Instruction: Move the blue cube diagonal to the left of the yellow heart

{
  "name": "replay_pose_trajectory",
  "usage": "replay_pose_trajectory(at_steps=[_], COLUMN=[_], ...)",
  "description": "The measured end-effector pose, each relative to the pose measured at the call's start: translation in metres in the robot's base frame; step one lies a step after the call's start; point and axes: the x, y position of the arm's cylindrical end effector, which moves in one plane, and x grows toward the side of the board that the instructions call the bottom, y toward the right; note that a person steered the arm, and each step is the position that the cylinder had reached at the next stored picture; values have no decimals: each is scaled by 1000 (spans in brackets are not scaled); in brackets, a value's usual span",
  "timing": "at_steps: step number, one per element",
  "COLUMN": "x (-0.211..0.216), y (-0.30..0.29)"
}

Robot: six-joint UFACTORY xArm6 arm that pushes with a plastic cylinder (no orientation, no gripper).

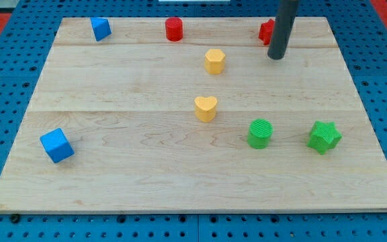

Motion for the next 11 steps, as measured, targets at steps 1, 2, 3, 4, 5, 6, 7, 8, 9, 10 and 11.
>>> replay_pose_trajectory(at_steps=[1,2,3,4,5,6,7,8,9,10,11], x=[49,117,154,198,259,253,223,194,189,167,159], y=[-41,-83,-120,-161,-226,-323,-361,-392,-422,-423,-394])
